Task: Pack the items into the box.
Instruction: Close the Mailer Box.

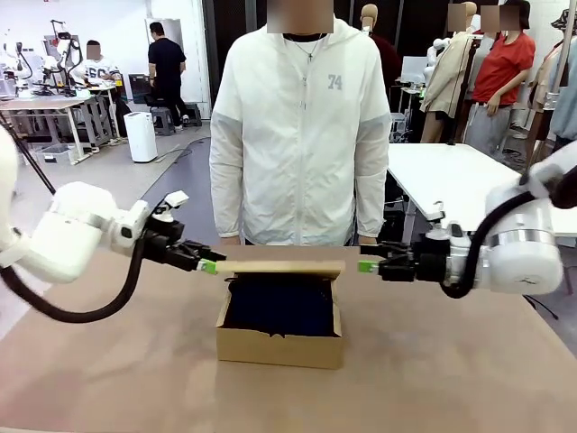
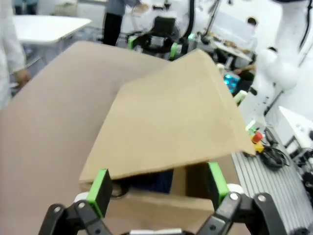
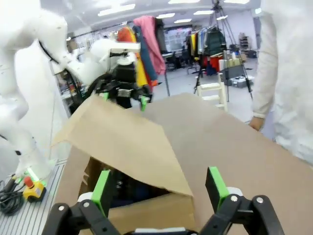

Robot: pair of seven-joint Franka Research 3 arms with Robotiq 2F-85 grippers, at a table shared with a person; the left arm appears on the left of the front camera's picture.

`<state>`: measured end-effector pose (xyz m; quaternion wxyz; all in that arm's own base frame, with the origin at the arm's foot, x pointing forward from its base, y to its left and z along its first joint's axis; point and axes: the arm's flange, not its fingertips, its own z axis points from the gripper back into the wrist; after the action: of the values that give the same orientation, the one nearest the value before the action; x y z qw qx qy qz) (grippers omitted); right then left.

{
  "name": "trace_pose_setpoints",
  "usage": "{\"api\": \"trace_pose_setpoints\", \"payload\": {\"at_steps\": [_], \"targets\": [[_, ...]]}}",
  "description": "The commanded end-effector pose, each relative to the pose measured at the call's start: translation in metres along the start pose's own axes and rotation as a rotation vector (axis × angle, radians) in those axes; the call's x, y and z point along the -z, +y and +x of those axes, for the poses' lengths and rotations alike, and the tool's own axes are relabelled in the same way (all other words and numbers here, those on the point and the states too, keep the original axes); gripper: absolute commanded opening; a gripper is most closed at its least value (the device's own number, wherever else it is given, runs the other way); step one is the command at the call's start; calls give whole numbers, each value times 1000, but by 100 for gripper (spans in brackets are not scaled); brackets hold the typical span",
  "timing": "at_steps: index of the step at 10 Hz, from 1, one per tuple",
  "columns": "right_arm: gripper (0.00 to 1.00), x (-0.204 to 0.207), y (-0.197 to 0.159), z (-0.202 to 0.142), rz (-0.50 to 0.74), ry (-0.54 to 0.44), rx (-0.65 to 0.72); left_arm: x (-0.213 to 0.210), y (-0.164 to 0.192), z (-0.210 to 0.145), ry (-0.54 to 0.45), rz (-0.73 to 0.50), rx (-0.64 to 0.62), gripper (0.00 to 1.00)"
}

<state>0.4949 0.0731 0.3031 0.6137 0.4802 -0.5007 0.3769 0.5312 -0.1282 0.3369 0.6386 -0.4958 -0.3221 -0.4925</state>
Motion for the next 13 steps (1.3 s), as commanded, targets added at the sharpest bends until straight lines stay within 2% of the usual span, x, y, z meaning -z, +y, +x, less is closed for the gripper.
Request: {"api": "trace_pose_setpoints", "payload": {"at_steps": [1,2,3,4,5,6,9,11,13], "targets": [[100,-25,1,5,-66,-129,65,-17,-39,-14,-57,111,-66,100],[100,-21,-6,5,-90,-187,115,-32,-45,-17,-166,116,-28,100],[100,-9,-14,6,-131,-212,149,-41,-42,-14,-311,144,-32,100],[100,5,-20,11,-156,-281,231,-44,-34,-8,-471,136,-35,100],[100,22,-24,18,-182,-296,253,-42,-26,1,-581,134,-33,100],[100,47,-22,24,-106,-263,265,-32,-13,15,-595,117,-47,100],[100,105,-13,23,22,-91,219,11,29,38,-294,13,-147,100],[100,119,-4,17,61,55,170,36,47,32,-128,-45,-215,100],[100,123,6,11,93,187,127,62,55,32,12,-133,-215,100]]}}
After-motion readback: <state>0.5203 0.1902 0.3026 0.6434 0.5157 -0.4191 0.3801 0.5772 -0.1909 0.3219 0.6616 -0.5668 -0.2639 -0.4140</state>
